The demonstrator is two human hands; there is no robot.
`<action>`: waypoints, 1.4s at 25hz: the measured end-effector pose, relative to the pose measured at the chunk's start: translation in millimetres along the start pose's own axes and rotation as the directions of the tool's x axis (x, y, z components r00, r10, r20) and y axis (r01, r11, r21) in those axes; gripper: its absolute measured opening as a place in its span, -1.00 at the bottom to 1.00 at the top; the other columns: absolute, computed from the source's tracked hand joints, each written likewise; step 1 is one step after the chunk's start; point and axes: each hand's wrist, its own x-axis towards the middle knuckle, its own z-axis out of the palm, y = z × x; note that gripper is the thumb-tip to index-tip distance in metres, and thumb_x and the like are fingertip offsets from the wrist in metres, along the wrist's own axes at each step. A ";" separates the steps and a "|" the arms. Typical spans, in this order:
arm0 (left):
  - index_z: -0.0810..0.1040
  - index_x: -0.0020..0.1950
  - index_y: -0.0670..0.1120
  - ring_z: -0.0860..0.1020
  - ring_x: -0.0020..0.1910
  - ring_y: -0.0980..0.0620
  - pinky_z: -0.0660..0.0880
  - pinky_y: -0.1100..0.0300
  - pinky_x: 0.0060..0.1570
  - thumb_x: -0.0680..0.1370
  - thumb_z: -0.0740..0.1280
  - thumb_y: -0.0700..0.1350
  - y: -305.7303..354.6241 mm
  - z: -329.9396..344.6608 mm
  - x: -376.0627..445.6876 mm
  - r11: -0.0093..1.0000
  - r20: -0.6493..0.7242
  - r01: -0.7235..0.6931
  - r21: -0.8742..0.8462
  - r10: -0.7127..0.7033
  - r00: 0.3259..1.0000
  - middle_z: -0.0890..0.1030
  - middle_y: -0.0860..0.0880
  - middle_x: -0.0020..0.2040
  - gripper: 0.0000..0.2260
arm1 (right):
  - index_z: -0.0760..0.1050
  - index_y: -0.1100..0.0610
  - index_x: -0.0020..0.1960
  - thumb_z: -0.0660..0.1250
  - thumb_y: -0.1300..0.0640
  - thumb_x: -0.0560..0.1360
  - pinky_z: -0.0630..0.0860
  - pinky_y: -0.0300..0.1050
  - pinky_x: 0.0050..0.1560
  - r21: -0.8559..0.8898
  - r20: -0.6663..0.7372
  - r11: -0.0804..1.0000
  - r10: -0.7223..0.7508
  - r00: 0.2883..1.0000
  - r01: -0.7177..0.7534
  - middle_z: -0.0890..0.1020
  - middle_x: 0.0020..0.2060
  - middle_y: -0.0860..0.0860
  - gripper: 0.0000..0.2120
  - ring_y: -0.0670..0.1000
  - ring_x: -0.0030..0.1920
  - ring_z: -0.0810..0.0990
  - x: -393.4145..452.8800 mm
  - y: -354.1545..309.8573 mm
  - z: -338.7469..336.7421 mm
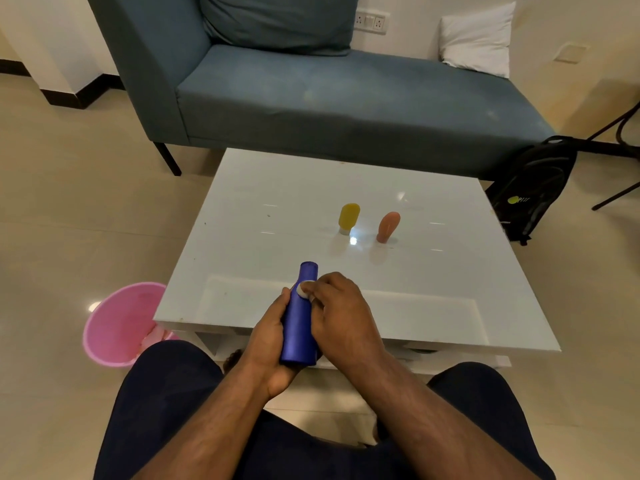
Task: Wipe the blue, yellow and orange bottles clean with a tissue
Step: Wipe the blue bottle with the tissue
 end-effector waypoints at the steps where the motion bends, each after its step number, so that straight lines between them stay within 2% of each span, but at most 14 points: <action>1: 0.57 0.34 -0.10 0.67 -0.08 -0.13 0.61 -0.04 -0.07 0.62 0.23 0.19 0.4 -1.2 0.5 1.000 0.011 0.003 -0.014 -0.003 1.000 0.70 -0.20 0.05 -0.54 | 0.50 -0.01 0.11 0.21 0.02 0.57 0.46 -0.25 0.01 0.028 0.010 1.000 0.003 1.000 -0.003 0.52 0.00 -0.09 -0.83 -0.12 -0.04 0.47 -4.5 -4.3 2.0; 4: 0.56 0.34 -0.15 0.69 -0.06 -0.13 0.63 -0.03 -0.08 0.60 0.24 0.24 2.4 -6.0 1.9 0.998 0.030 0.038 -0.046 -0.037 0.999 0.69 -0.21 0.02 -0.47 | 0.51 0.02 0.18 0.26 0.09 0.54 0.47 -0.21 0.06 -0.083 0.064 0.975 -0.200 0.978 0.205 0.57 0.05 -0.04 -0.78 -0.05 0.02 0.48 -32.0 -8.8 6.0; 5: 0.56 0.34 -0.15 0.69 -0.06 -0.14 0.63 -0.03 -0.07 0.59 0.25 0.25 2.1 -6.9 2.8 0.998 0.032 0.040 -0.038 -0.039 0.999 0.69 -0.22 0.03 -0.46 | 0.52 0.03 0.18 0.28 0.11 0.53 0.48 -0.21 0.06 -0.086 0.071 0.971 -0.216 0.974 0.222 0.57 0.04 -0.03 -0.77 -0.03 0.02 0.48 -34.4 -5.2 3.4; 8: 0.57 0.34 -0.12 0.67 -0.03 -0.15 0.61 -0.05 -0.04 0.60 0.25 0.24 -0.6 -5.1 3.4 1.000 0.039 0.029 0.002 -0.029 0.999 0.68 -0.22 0.09 -0.49 | 0.54 0.02 0.13 0.26 0.09 0.55 0.50 -0.17 0.05 -0.050 0.035 0.992 -0.115 0.993 0.117 0.54 0.01 -0.04 -0.81 -0.04 -0.02 0.49 -16.3 4.5 -1.7; 12: 0.56 0.32 -0.11 0.63 -0.14 -0.10 0.58 0.04 -0.23 0.58 0.29 0.20 -2.4 -1.3 1.5 0.999 0.032 0.038 0.018 -0.039 0.999 0.68 -0.17 -0.01 -0.53 | 0.55 0.07 0.09 0.27 0.15 0.53 0.51 -0.13 0.06 0.000 -0.032 1.000 -0.007 0.999 0.007 0.50 -0.01 -0.04 -0.84 -0.05 -0.02 0.48 16.0 7.1 -6.4; 16: 0.57 0.33 -0.11 0.69 -0.09 -0.13 0.62 -0.01 -0.14 0.62 0.23 0.22 0.2 -5.7 2.8 0.999 0.036 0.043 -0.003 -0.043 0.998 0.70 -0.19 0.04 -0.52 | 0.53 0.03 0.16 0.27 0.11 0.54 0.43 -0.23 0.10 -0.077 0.004 0.991 -0.108 0.994 0.108 0.54 0.06 -0.04 -0.79 -0.03 0.05 0.46 -9.7 0.2 3.3; 19: 0.57 0.31 -0.14 0.71 -0.09 -0.12 0.65 -0.01 -0.18 0.62 0.19 0.25 1.9 -7.4 3.7 0.998 0.038 0.055 -0.035 -0.054 0.998 0.71 -0.20 0.03 -0.48 | 0.52 0.02 0.18 0.25 0.10 0.55 0.43 -0.24 0.08 -0.091 0.065 0.980 -0.174 0.983 0.180 0.56 0.05 -0.04 -0.78 -0.02 0.03 0.47 -28.1 -1.4 6.5; 23: 0.59 0.30 -0.06 0.70 -0.02 -0.14 0.60 -0.08 -0.02 0.61 0.12 0.32 -1.7 -6.1 4.6 0.999 0.027 0.047 -0.025 -0.046 0.999 0.70 -0.19 0.09 -0.45 | 0.53 0.02 0.13 0.24 0.10 0.55 0.49 -0.18 0.02 -0.040 0.011 0.998 -0.049 0.999 0.049 0.53 -0.01 -0.03 -0.82 -0.04 -0.04 0.47 -12.6 2.7 6.0; 25: 0.59 0.33 -0.05 0.69 -0.02 -0.13 0.62 -0.05 -0.03 0.60 0.10 0.35 0.2 -8.0 5.1 0.996 0.035 0.027 -0.084 -0.024 0.999 0.70 -0.19 0.07 -0.40 | 0.54 0.03 0.14 0.29 0.14 0.52 0.47 -0.18 0.02 -0.105 0.049 0.986 -0.124 0.991 0.129 0.55 -0.01 -0.03 -0.79 -0.02 -0.03 0.46 -23.2 -8.3 12.9; 28: 0.62 0.30 -0.05 0.65 0.01 -0.13 0.59 -0.06 0.10 0.57 0.13 0.38 4.3 -11.4 8.0 0.990 0.005 -0.009 -0.139 0.010 1.000 0.67 -0.21 0.09 -0.38 | 0.57 0.05 0.11 0.33 0.23 0.46 0.49 -0.16 -0.03 -0.102 0.132 0.963 -0.236 0.963 0.250 0.58 -0.04 -0.04 -0.75 0.01 -0.07 0.48 -48.8 -12.3 12.8; 30: 0.63 0.26 -0.08 0.63 -0.02 -0.13 0.58 -0.06 0.09 0.56 0.16 0.37 4.0 -10.9 8.3 0.991 0.003 -0.012 -0.136 0.013 1.000 0.65 -0.21 0.05 -0.40 | 0.57 0.06 0.11 0.30 0.21 0.48 0.50 -0.14 -0.02 -0.065 0.111 0.973 -0.212 0.971 0.220 0.58 -0.03 -0.03 -0.77 0.01 -0.07 0.49 -44.9 -2.4 8.6; 33: 0.60 0.21 -0.13 0.67 -0.14 -0.10 0.66 0.01 -0.12 0.57 0.22 0.33 1.7 -8.8 7.5 0.993 0.023 0.026 -0.116 -0.024 0.999 0.67 -0.17 -0.08 -0.44 | 0.55 0.06 0.12 0.26 0.16 0.51 0.51 -0.10 0.02 -0.040 0.032 0.996 -0.084 0.996 0.086 0.57 -0.01 -0.01 -0.79 0.01 -0.03 0.50 -29.0 2.3 9.3; 35: 0.57 0.22 -0.18 0.66 -0.13 -0.08 0.64 0.02 -0.07 0.56 0.26 0.31 2.1 -10.7 8.3 0.988 0.036 0.052 -0.145 -0.047 0.998 0.65 -0.15 -0.09 -0.43 | 0.56 0.05 0.11 0.29 0.19 0.48 0.50 -0.12 -0.01 -0.087 0.051 0.989 -0.114 0.992 0.118 0.56 -0.02 -0.03 -0.78 0.01 -0.04 0.47 -33.8 -11.4 15.0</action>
